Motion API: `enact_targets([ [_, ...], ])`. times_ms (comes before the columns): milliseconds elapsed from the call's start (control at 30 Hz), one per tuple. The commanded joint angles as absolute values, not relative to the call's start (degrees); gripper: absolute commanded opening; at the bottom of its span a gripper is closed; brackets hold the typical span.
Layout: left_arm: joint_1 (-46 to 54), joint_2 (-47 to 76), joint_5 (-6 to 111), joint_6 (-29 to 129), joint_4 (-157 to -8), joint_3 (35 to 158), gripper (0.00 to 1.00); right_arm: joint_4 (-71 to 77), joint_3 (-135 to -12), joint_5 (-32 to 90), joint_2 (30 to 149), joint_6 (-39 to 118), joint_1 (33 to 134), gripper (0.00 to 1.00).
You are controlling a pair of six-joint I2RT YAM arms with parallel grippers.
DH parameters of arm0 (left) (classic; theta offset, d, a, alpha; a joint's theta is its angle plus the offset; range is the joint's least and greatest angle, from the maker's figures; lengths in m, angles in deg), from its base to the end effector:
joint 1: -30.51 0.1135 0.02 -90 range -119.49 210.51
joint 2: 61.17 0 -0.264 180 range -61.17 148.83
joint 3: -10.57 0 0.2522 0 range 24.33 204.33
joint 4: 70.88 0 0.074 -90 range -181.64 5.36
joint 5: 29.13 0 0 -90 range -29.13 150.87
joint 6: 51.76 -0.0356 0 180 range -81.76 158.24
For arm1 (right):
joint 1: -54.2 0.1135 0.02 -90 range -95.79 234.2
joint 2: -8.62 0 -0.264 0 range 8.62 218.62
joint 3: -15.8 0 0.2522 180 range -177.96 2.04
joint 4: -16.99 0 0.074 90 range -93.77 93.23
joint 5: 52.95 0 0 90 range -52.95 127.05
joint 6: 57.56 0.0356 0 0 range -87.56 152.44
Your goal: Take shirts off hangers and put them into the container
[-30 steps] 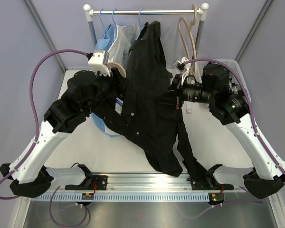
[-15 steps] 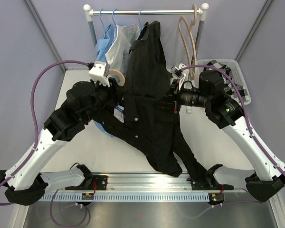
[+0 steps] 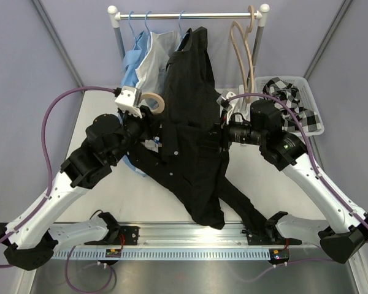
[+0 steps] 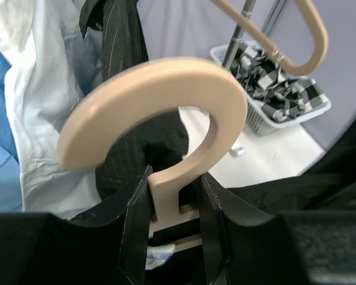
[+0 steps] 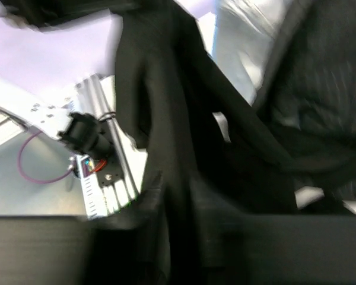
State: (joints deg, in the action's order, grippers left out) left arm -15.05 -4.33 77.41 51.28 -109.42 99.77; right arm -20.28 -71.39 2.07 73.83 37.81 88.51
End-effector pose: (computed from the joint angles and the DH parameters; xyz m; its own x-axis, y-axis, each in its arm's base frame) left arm 0.1446 -0.1329 0.4579 -0.1831 -0.1222 -0.9755 0.4567 0.8681 -0.1945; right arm 0.1890 0.1537 0.4204 -0.3028 -0.1138 -0.9462 -0.8942 0.3774 0.2408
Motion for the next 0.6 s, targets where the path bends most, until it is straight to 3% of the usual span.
enact_targets([
  [0,-15.28,-7.29,78.71,52.31,-93.26,99.48,0.00,-24.19,-70.55,6.73,73.75,36.92,88.75,0.52],
  [67,-15.28,-7.11,78.71,51.87,-92.82,98.69,0.00,-26.20,-72.49,8.39,73.05,36.92,88.66,0.67],
  [133,-15.28,-6.67,79.15,51.78,-92.03,97.37,0.00,-29.45,-77.05,11.72,72.52,36.31,88.75,0.73],
  [433,-15.28,-2.55,80.21,52.57,-90.71,95.79,0.00,-33.95,-89.28,27.03,70.94,36.57,91.82,0.79],
  [567,-15.28,-1.93,81.26,52.13,-88.60,95.00,0.00,-33.07,-87.26,34.22,69.88,36.05,91.73,0.91],
])
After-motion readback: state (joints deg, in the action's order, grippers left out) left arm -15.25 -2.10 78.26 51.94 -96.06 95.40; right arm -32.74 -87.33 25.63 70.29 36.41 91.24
